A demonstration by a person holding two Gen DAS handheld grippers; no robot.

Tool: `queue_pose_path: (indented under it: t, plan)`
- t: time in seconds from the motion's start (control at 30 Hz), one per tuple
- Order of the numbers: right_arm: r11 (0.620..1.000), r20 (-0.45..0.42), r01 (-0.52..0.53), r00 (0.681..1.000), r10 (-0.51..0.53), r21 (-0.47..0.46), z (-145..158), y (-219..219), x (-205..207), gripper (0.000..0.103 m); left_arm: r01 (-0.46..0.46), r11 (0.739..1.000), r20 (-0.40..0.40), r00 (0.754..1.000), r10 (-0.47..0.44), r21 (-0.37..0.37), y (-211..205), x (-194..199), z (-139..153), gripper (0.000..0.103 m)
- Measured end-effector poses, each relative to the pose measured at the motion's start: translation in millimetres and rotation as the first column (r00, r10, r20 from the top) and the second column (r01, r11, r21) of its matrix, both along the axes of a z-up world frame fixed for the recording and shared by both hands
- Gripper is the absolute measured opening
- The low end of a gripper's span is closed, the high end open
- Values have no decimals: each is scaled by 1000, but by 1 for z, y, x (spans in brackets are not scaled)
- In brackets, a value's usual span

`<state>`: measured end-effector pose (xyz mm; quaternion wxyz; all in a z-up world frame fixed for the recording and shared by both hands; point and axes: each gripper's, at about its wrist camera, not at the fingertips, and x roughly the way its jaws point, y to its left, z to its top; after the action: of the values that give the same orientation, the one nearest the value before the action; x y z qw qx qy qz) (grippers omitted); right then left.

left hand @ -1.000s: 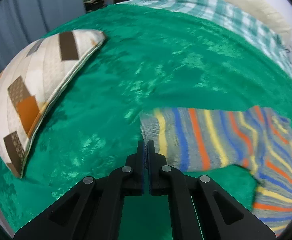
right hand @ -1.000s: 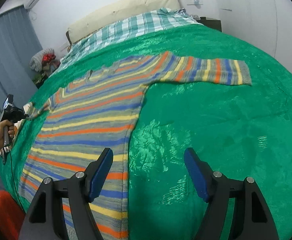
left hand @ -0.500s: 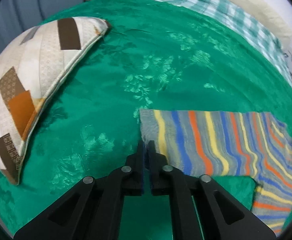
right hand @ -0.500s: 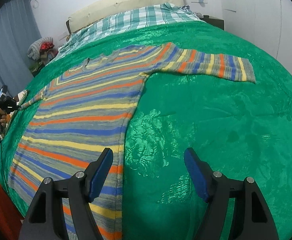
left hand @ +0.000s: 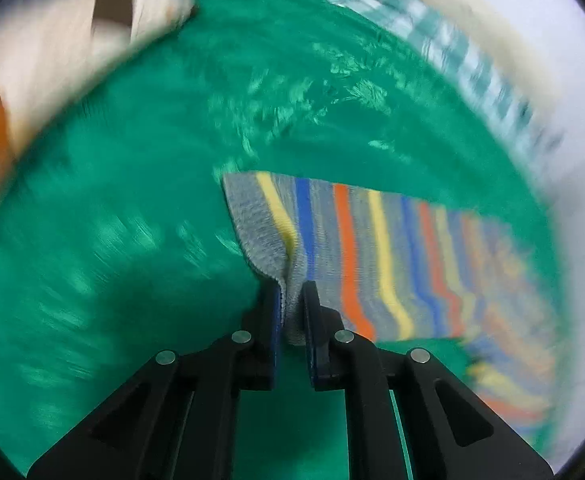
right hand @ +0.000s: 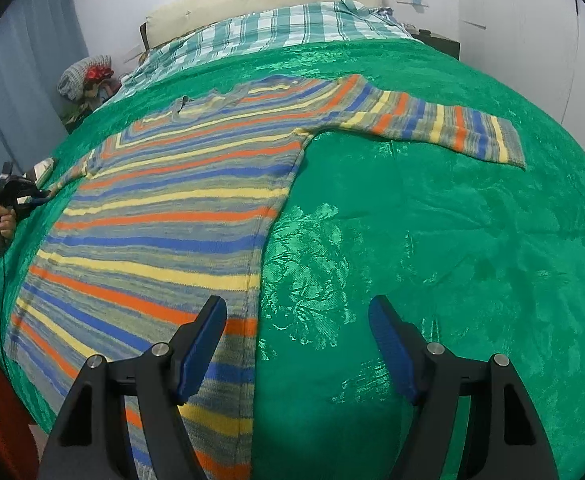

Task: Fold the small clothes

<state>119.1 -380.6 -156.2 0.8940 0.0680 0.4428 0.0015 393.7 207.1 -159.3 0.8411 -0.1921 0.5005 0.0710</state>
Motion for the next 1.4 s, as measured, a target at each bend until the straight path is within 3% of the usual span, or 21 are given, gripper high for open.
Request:
queue_pose_path:
  t: [0.07,0.1,0.17,0.27,0.4,0.43,0.53,0.57,0.67,0.73,0.8,0.9,1.0,1.03,1.07,1.1,1.13,1.17,1.2,1.27,1.4]
  plan:
    - [1000,10,-1,1000,1,-14,2,1,0,73,-46,991,-31,998,50,124,5,1,5,8]
    - [1000,15,-2,1000,2,-23,2,1,-1,73,-65,987,-45,996,72,144,11,2,4,8]
    - [1000,16,-5,1000,5,-30,3,1,0,73,-77,987,-70,994,88,143,15,6,-3,8]
    - [1000,4,-1,1000,1,-26,0,-1,1,73,-64,977,-83,993,82,201,3,11,-10,8]
    - [1000,-2,24,1000,-24,-20,0,-10,0,73,-86,976,-90,990,105,199,9,13,-17,13]
    - [999,-2,32,999,-32,-21,0,-13,-1,73,-89,977,-86,990,108,195,11,11,-16,21]
    - [998,-22,66,998,-67,-21,-1,-22,-1,73,-102,982,-74,991,115,159,14,-6,-5,57]
    - [997,-32,80,996,-80,-20,0,-26,-2,73,-100,982,-67,991,112,158,14,-16,2,60]
    - [996,-47,91,995,-91,8,6,-32,-10,74,20,990,-42,999,-14,138,-4,-69,21,61]
    - [995,-57,80,995,-77,56,13,-32,-21,74,158,982,-46,987,-154,101,-27,-116,26,62]
    - [989,-96,59,994,-47,138,15,-30,-36,74,313,950,-55,949,-311,25,-57,-172,23,67]
    - [967,-188,20,982,29,254,7,-17,-59,74,438,899,-87,895,-438,-19,-99,-239,3,70]
    - [961,-258,-8,963,83,278,-3,0,-74,74,485,873,-91,873,-480,51,-128,-269,-11,70]
    - [961,-263,-12,961,87,275,-6,4,-76,74,486,869,-84,873,-480,90,-137,-274,-12,68]
    - [961,-268,-14,959,91,276,-8,7,-76,74,489,867,-75,872,-483,101,-142,-278,-12,52]
    - [956,-268,-11,959,94,295,-11,9,-75,71,488,867,-73,873,-483,101,-144,-278,-12,46]
    - [947,-265,-7,959,97,321,-14,9,-74,52,482,868,-74,876,-477,114,-146,-279,-12,26]
    - [939,-269,-8,957,107,345,-18,10,-73,14,498,862,-77,867,-493,97,-148,-279,-13,3]
    - [937,-279,-7,954,112,351,-22,12,-73,6,507,857,-90,861,-500,93,-148,-280,-13,3]
    - [929,-297,2,948,116,370,-24,11,-74,6,517,852,-87,856,-510,83,-147,-286,-9,1]
    - [938,-310,26,947,88,346,-8,5,-84,5,496,867,-87,866,-492,33,-132,-300,-3,0]
